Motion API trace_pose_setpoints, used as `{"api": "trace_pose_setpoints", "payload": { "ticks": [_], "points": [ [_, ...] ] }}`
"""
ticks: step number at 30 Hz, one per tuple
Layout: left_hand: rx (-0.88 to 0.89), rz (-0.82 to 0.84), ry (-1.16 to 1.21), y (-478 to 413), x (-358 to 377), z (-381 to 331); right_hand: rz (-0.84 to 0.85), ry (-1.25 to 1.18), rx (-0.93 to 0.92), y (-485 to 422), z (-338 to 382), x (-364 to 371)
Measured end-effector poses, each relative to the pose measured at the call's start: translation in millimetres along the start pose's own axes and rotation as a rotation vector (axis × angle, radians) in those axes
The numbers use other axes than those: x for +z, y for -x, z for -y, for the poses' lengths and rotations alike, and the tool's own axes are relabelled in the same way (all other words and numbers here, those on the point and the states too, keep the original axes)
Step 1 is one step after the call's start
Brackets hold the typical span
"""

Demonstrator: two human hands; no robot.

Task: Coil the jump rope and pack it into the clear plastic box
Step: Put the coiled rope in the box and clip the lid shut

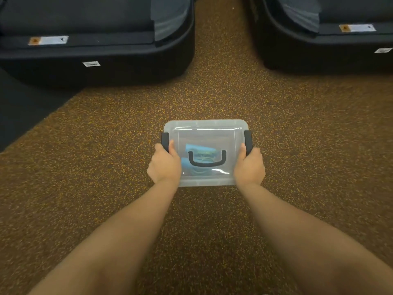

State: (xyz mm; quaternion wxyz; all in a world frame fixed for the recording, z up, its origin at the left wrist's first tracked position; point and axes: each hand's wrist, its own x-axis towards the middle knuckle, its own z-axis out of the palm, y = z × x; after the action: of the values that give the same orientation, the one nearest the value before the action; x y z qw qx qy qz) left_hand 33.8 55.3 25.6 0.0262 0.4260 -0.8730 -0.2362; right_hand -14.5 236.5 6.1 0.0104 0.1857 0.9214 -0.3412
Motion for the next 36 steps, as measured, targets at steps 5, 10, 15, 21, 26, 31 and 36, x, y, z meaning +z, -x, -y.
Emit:
{"api": "trace_pose_setpoints", "payload": {
  "ticks": [5,10,15,21,26,31,36],
  "points": [
    [0.03,-0.043,-0.005,-29.1,3.2,-16.1,-0.008,-0.03,-0.047,-24.3,19.2,8.6],
    [0.064,-0.045,-0.029,-51.8,10.8,-20.9,0.011,-0.026,-0.105,-43.6,28.1,19.1],
    [0.055,-0.007,-0.066,-68.9,22.2,-18.8,0.05,-0.011,-0.13,-59.5,34.4,31.6],
    [0.054,0.033,-0.114,-92.4,36.5,-18.1,0.097,0.001,-0.104,-71.1,33.9,51.8],
    [0.085,0.034,-0.133,-105.2,44.1,-30.1,0.088,0.012,-0.048,-84.4,33.7,63.0],
    [0.067,0.026,-0.125,-116.3,52.2,-33.2,0.087,0.074,-0.033,-97.3,39.8,70.5],
    [0.065,0.011,-0.132,-116.4,53.5,-33.8,0.089,0.121,-0.043,-99.8,40.8,71.5]
  ]
}}
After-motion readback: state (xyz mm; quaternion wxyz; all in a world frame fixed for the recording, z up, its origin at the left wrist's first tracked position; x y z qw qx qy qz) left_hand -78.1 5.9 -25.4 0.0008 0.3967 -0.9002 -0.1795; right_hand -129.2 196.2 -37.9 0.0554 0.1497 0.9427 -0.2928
